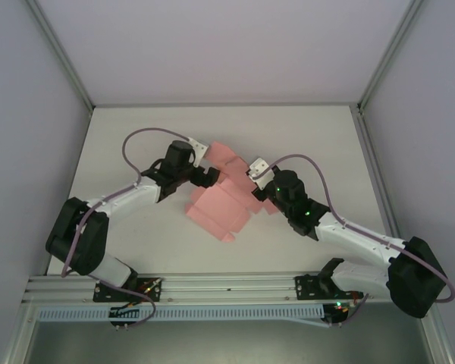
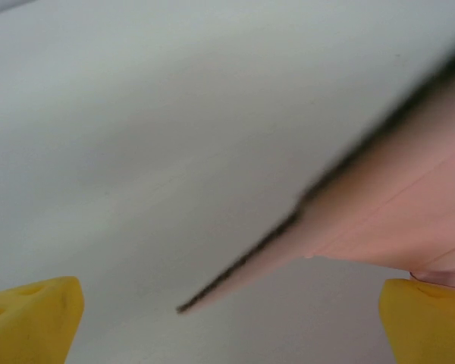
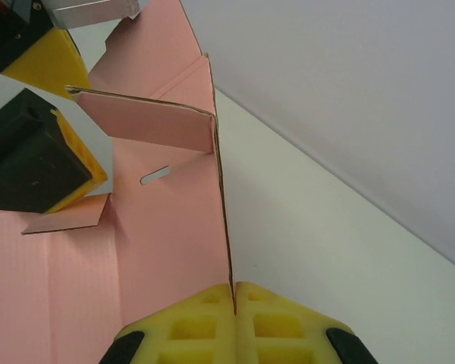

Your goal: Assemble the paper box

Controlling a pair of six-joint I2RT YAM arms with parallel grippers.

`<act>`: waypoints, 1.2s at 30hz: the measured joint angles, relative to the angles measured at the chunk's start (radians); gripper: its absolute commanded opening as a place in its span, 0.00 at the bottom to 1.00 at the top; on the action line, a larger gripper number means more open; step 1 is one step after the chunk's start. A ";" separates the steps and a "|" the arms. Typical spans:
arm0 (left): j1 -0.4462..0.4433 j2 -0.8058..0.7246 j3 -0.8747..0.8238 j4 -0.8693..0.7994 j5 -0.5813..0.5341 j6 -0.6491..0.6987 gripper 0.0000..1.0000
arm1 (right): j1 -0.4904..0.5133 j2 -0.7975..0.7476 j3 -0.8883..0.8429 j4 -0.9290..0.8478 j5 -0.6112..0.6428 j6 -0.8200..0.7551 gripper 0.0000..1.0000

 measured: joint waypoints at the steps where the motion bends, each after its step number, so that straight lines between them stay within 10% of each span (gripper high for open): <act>1: -0.013 0.000 0.000 0.005 -0.032 0.000 1.00 | 0.000 0.000 -0.001 0.000 -0.001 0.003 0.04; 18: -0.090 -0.097 -0.106 0.132 -0.270 -0.016 1.00 | 0.000 0.012 0.002 -0.014 0.015 -0.053 0.07; 26: 0.117 -0.319 -0.174 0.131 -0.117 -0.103 1.00 | 0.043 0.128 0.111 -0.070 0.072 -0.229 0.09; 36: 0.401 -0.231 -0.168 0.121 0.029 -0.210 1.00 | 0.234 0.420 0.198 0.052 0.364 -0.680 0.04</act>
